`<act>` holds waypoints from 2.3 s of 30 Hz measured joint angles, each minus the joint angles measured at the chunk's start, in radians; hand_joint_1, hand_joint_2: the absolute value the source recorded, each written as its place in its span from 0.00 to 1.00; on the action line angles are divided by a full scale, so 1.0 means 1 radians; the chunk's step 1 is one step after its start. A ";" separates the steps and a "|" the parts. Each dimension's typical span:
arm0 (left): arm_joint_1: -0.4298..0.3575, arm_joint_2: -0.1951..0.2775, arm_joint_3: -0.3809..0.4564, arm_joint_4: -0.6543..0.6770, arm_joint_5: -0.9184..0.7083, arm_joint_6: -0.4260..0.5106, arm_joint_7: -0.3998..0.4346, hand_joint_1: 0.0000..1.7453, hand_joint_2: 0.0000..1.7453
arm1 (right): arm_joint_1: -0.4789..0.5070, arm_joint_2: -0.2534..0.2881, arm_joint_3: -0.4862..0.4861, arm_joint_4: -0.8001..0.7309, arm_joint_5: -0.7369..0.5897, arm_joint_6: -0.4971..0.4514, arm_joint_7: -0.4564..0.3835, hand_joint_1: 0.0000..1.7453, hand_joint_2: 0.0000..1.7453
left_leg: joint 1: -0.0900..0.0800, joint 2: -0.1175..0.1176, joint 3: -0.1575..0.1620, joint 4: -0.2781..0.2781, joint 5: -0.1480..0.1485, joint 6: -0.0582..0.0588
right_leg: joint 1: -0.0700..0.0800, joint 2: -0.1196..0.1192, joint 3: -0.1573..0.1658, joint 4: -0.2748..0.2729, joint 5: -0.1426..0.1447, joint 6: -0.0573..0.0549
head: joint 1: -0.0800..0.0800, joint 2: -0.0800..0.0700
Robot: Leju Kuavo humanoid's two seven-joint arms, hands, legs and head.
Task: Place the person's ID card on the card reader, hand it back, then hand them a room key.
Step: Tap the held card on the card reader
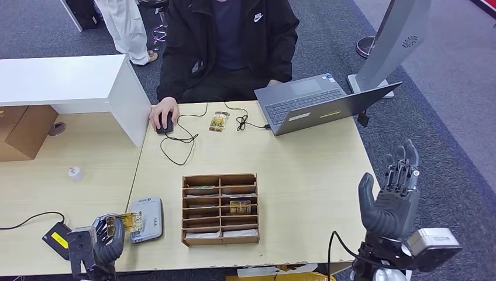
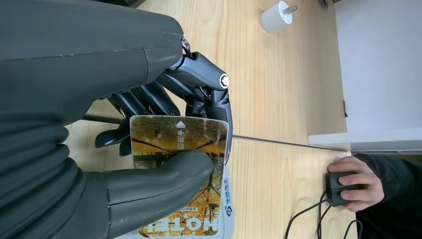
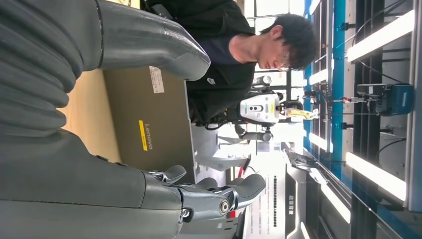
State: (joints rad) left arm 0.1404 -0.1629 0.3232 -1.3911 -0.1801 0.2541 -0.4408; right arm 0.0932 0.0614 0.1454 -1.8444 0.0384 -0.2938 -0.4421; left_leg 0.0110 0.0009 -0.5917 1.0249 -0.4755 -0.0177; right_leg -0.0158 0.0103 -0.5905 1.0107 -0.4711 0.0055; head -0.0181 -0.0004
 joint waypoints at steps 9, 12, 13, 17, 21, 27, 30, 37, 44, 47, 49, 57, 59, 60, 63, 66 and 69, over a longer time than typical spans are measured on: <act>-0.005 -0.001 -0.031 0.018 -0.010 -0.012 -0.023 1.00 1.00 | -0.001 0.000 0.004 0.007 -0.004 0.002 -0.002 0.00 1.00 | 0.000 0.000 0.000 0.000 0.000 0.000 | 0.000 0.000 0.000 0.000 0.000 0.000 | 0.000 0.000; -0.006 -0.001 -0.045 0.024 -0.014 -0.007 -0.023 1.00 1.00 | -0.001 0.000 0.004 0.008 -0.004 0.002 -0.002 0.00 1.00 | 0.000 0.000 0.000 0.000 0.000 0.000 | 0.000 0.000 0.000 0.000 0.000 0.000 | 0.000 0.000; -0.006 -0.001 -0.048 0.026 -0.014 -0.004 -0.022 1.00 1.00 | -0.001 0.000 0.004 0.008 -0.004 0.002 -0.002 0.00 1.00 | 0.000 0.000 0.000 0.000 0.000 0.000 | 0.000 0.000 0.000 0.000 0.000 0.000 | 0.000 0.000; -0.006 0.000 -0.055 0.034 -0.012 0.001 -0.019 1.00 1.00 | 0.000 0.000 0.004 0.008 -0.004 0.000 -0.002 0.00 1.00 | 0.000 0.000 0.000 0.000 0.000 0.000 | 0.000 0.000 0.000 0.000 0.000 0.000 | 0.000 0.000; -0.006 0.000 -0.057 0.043 -0.009 0.013 -0.013 1.00 1.00 | 0.000 0.000 0.004 0.008 -0.004 0.000 -0.002 0.00 1.00 | 0.000 0.000 0.000 0.000 0.000 0.000 | 0.000 0.000 0.000 0.000 0.000 0.000 | 0.000 0.000; -0.006 0.000 -0.057 0.051 -0.008 0.021 -0.007 1.00 1.00 | 0.000 0.000 0.004 0.008 -0.004 0.000 -0.002 0.00 1.00 | 0.000 0.000 0.000 0.000 0.000 0.000 | 0.000 0.000 0.000 0.000 0.000 0.000 | 0.000 0.000; -0.006 0.000 -0.057 0.051 -0.008 0.021 -0.007 1.00 1.00 | 0.000 0.000 0.004 0.008 -0.004 0.000 -0.002 0.00 1.00 | 0.000 0.000 0.000 0.000 0.000 0.000 | 0.000 0.000 0.000 0.000 0.000 0.000 | 0.000 0.000; -0.008 0.002 -0.057 0.061 -0.008 0.029 -0.005 1.00 1.00 | 0.000 0.000 0.004 0.008 -0.004 0.000 -0.002 0.00 1.00 | 0.000 0.000 0.000 0.000 0.000 0.000 | 0.000 0.000 0.000 0.000 0.000 0.000 | 0.000 0.000; -0.031 0.004 -0.057 0.109 -0.020 0.066 -0.005 1.00 1.00 | -0.001 0.000 0.013 0.023 -0.004 0.000 0.000 0.00 1.00 | 0.000 0.000 0.000 0.000 0.000 0.000 | 0.000 0.000 0.000 0.000 0.000 0.000 | 0.000 0.000; -0.039 0.004 -0.058 0.121 -0.035 0.089 -0.009 1.00 1.00 | -0.001 0.000 0.014 0.023 -0.004 -0.001 0.001 0.00 1.00 | 0.000 0.000 0.000 0.000 0.000 0.000 | 0.000 0.000 0.000 0.000 0.000 0.000 | 0.000 0.000; -0.044 0.004 -0.063 0.129 -0.046 0.099 -0.010 1.00 1.00 | -0.001 0.000 0.015 0.023 -0.004 -0.001 0.001 0.00 1.00 | 0.000 0.000 0.000 0.000 0.000 0.000 | 0.000 0.000 0.000 0.000 0.000 0.000 | 0.000 0.000; -0.060 0.005 -0.093 0.159 -0.091 0.159 0.020 1.00 1.00 | -0.003 0.000 0.018 0.024 -0.004 -0.002 0.007 0.00 1.00 | 0.000 0.000 0.001 0.000 0.000 0.000 | 0.000 -0.001 0.002 0.000 0.000 0.000 | 0.000 0.000; -0.063 0.006 -0.098 0.164 -0.108 0.176 0.037 1.00 1.00 | -0.004 0.000 0.018 0.024 -0.004 -0.003 0.011 0.00 1.00 | 0.000 0.000 0.002 0.000 0.000 0.000 | 0.000 -0.001 0.002 0.000 0.000 0.000 | 0.000 0.000; -0.064 0.007 -0.100 0.167 -0.118 0.184 0.044 1.00 1.00 | -0.004 0.000 0.018 0.024 -0.004 -0.003 0.012 0.00 1.00 | 0.000 0.000 0.002 0.000 0.000 0.000 | 0.000 -0.001 0.003 0.000 0.000 0.000 | 0.000 0.000; -0.066 0.010 -0.105 0.174 -0.145 0.203 0.057 1.00 1.00 | -0.004 0.000 0.019 0.024 -0.004 -0.003 0.016 0.00 1.00 | 0.000 0.000 0.003 0.000 0.000 0.000 | 0.000 -0.001 0.003 0.000 0.000 0.000 | 0.000 0.000; -0.068 0.011 -0.109 0.179 -0.169 0.217 0.068 1.00 1.00 | -0.004 0.000 0.019 0.024 -0.004 -0.003 0.017 0.00 1.00 | 0.000 0.000 0.003 0.000 0.000 0.000 | 0.000 -0.001 0.003 0.000 0.000 0.000 | 0.000 0.000; -0.068 0.014 -0.116 0.180 -0.187 0.227 0.078 1.00 1.00 | -0.004 0.000 0.019 0.024 -0.004 -0.002 0.019 0.00 1.00 | 0.000 0.000 0.003 0.000 0.000 0.000 | 0.000 -0.001 0.004 0.000 0.000 0.000 | 0.000 0.000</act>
State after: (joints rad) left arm 0.0727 -0.1492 0.2068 -1.2108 -0.3671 0.4811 -0.3627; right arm 0.0889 0.0614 0.1640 -1.8208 0.0346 -0.2961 -0.4234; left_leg 0.0109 0.0006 -0.5884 1.0249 -0.4755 -0.0177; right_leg -0.0159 0.0096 -0.5867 1.0107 -0.4711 0.0055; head -0.0181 -0.0004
